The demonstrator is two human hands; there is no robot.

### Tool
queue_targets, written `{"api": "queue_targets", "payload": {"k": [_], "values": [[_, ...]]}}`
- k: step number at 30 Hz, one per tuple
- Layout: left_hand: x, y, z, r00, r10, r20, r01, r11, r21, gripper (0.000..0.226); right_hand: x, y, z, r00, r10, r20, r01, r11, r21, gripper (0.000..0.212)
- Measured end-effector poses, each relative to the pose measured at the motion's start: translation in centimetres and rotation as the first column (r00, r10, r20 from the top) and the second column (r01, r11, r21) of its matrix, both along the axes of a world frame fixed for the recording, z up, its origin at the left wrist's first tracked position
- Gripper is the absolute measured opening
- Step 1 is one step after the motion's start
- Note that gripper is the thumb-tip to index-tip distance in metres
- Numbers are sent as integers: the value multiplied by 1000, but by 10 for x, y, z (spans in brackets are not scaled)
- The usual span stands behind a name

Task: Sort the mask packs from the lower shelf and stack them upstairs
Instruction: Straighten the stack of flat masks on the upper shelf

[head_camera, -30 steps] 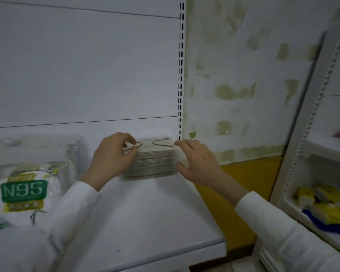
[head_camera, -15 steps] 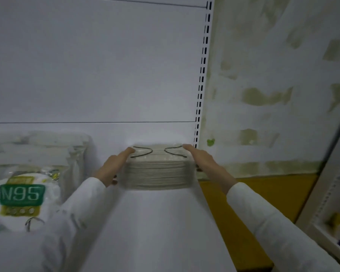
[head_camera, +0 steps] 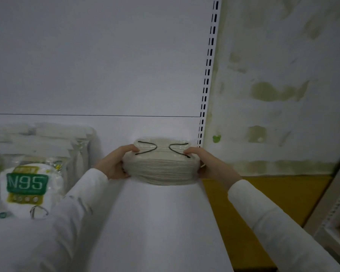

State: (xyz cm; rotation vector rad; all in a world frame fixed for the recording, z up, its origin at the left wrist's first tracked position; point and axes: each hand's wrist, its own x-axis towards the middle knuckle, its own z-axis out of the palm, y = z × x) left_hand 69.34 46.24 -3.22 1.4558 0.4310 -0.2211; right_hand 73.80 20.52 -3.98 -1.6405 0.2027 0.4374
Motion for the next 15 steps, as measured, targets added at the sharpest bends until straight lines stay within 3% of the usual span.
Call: {"api": "queue_targets", "payload": {"k": [5,7,10,12,13,15], "values": [[-5,-4,-1,999,-6,45,6,1000,-4,37,1,1,-1,1000,-19,-2,19,998,52,49],[-7,-5,-1,995,-18,97,22,999,-38,22,-2,3,-1,1000,-12,17,11,999,49,44],[-11,-5,0,982,-17,189,35,995,-92,21,-6,8,-4,999,29,29,-33,988,148,34],[-14,1,1,962,13,272,25,990,-138,19,-8,13,-8,993,65,98,-88,963,255,22],[-15,5,1,952,33,303,13,989,-150,30,-8,15,-10,984,76,164,-119,955,271,22],[-14,12,2,926,32,376,30,987,-158,44,-6,19,-13,946,79,314,-176,939,294,42]]}}
